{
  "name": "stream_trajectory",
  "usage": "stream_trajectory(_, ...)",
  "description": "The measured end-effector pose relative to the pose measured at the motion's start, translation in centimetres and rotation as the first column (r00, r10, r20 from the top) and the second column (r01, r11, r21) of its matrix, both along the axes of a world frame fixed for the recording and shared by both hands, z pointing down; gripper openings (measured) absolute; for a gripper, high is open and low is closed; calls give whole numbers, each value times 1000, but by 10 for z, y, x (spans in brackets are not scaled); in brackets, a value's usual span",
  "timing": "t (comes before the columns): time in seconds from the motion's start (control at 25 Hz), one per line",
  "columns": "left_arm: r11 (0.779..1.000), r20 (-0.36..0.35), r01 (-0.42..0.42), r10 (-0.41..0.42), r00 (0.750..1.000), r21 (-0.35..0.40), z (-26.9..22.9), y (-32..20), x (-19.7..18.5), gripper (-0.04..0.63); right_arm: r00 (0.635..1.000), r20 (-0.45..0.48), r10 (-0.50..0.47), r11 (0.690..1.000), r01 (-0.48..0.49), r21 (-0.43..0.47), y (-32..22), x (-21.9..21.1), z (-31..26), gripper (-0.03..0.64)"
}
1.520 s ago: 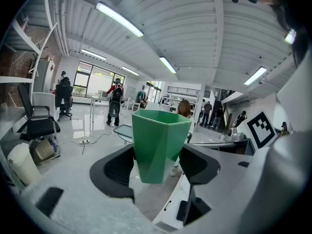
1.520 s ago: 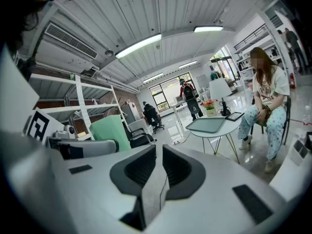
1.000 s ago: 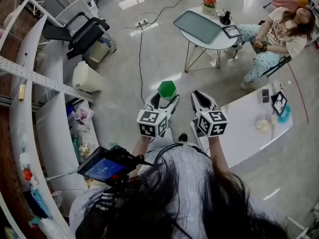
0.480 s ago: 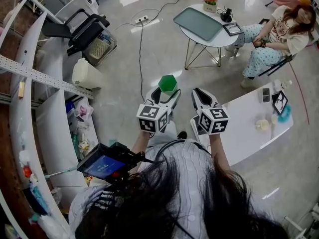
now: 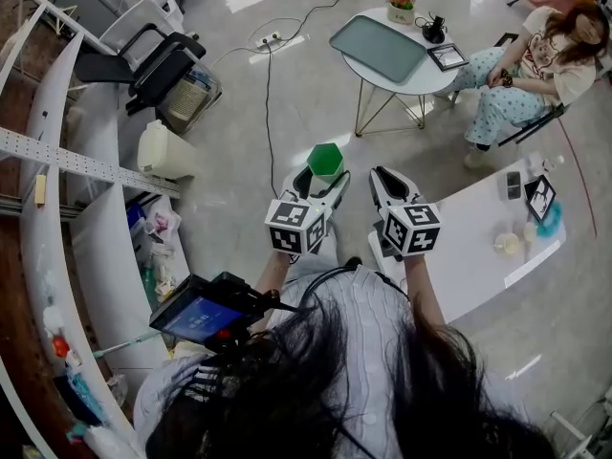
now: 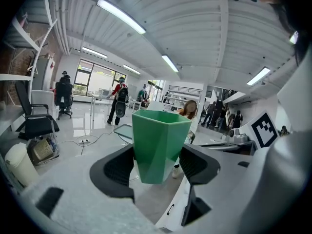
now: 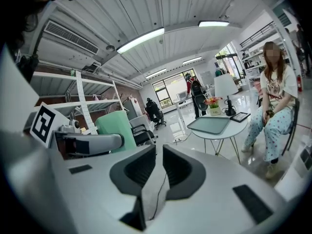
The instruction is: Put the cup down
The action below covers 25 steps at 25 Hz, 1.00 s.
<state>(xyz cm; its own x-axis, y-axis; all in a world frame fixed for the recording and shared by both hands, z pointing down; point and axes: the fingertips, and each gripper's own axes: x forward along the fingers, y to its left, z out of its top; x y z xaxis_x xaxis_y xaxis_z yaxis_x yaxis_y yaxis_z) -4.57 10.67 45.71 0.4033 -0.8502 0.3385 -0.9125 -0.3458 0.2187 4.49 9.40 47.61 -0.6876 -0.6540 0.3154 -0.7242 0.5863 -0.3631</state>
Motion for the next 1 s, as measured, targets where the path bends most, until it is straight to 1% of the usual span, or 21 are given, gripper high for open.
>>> stream_trajectory(0.36,998,-3,-64,64,998,-2,-4,-76,-14,305,999,-11,43,999,-44,-3,-72,-18,-4,64)
stream_trajectory(0.64,996,-13,-87,87,996,-1,-10,-134,-42,305,998,-8,58,998,-58,-18,-123,-49,-6,64)
stream_trajectory(1.0,992,4,-122,122,993,-42,6,-186,-81,305,996,-22,84,995,-85,-60,-175,-86,7,64)
